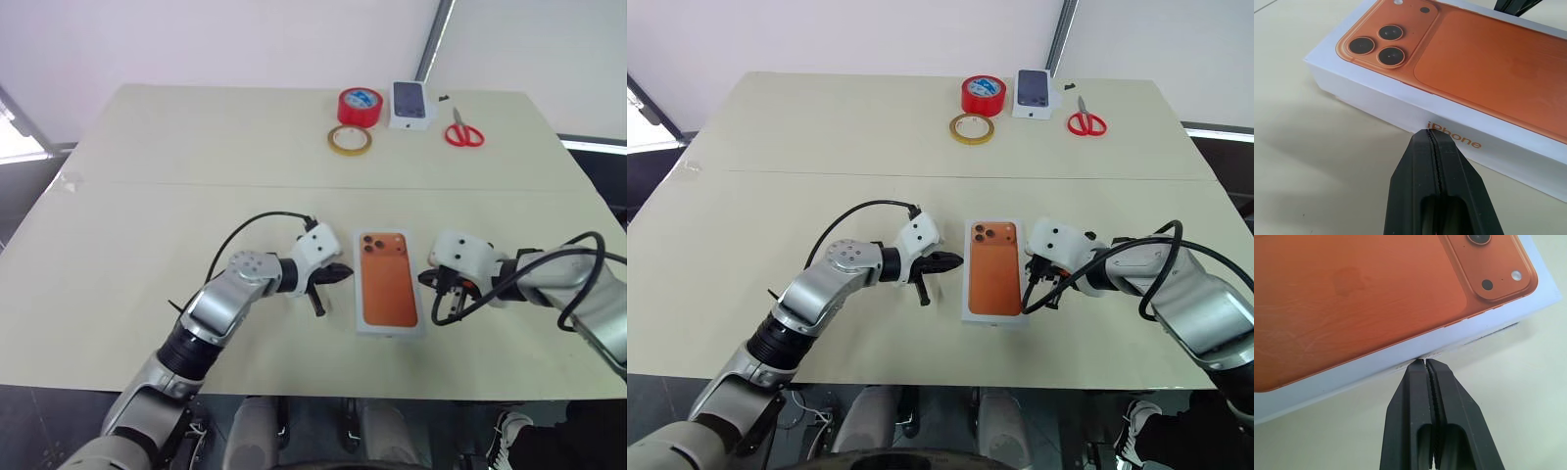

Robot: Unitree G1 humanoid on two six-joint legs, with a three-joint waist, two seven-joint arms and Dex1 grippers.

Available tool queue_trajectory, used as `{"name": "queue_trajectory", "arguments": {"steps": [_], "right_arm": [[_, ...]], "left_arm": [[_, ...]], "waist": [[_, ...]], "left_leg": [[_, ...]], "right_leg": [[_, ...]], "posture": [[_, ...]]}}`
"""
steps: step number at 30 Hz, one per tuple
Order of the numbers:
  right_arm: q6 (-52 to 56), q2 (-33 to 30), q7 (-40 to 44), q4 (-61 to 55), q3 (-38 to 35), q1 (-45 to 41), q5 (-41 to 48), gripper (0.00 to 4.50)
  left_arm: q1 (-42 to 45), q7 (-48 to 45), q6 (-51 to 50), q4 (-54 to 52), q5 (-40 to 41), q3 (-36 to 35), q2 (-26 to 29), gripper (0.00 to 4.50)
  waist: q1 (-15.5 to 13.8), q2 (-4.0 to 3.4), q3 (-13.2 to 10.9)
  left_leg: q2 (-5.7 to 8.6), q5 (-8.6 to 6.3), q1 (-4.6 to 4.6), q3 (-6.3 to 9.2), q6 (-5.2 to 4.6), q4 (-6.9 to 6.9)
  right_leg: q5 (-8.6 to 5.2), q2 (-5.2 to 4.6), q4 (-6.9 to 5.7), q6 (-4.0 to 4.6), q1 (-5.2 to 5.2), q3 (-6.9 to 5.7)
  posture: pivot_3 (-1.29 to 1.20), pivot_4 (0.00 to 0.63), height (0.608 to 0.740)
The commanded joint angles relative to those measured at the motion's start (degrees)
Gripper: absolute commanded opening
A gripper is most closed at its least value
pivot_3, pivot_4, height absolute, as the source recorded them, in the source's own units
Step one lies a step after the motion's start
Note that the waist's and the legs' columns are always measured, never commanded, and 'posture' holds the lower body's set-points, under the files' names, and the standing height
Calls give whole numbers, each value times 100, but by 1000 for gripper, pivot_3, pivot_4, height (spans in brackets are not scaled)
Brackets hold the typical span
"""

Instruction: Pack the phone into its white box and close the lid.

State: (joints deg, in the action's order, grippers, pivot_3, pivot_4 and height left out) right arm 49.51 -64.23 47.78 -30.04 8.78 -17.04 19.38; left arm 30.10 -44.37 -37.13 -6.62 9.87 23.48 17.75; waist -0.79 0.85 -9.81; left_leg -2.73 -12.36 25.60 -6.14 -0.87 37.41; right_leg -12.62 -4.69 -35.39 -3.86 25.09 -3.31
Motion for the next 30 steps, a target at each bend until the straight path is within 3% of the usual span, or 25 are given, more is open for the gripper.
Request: {"name": "queue_trajectory", "arguments": {"steps": [1, 20, 30], "right_arm": [[-93, 50, 45, -86, -207, 0, -20, 49], [-136, 106, 26, 14, -60, 190, -368, 49], [-432, -92, 283, 198, -456, 261, -401, 49]], "left_arm": [[127, -63, 108, -82, -4, 155, -177, 0], [65, 19, 114, 74, -44, 24, -238, 0], [106, 23, 51, 54, 90, -382, -81, 0]], "waist": [[1, 0, 0], [-2, 0, 0], [4, 0, 0]], "left_leg": [[0, 0, 0, 0, 0, 0], [0, 0, -5, 1, 0, 3], [1, 0, -10, 2, 0, 4]], "right_leg": [[0, 0, 0, 0, 0, 0], [0, 1, -2, 0, -5, 0], [0, 2, -5, -1, -9, 0]], "posture": [[0, 150, 740], [0, 150, 740], [0, 150, 740]]}}
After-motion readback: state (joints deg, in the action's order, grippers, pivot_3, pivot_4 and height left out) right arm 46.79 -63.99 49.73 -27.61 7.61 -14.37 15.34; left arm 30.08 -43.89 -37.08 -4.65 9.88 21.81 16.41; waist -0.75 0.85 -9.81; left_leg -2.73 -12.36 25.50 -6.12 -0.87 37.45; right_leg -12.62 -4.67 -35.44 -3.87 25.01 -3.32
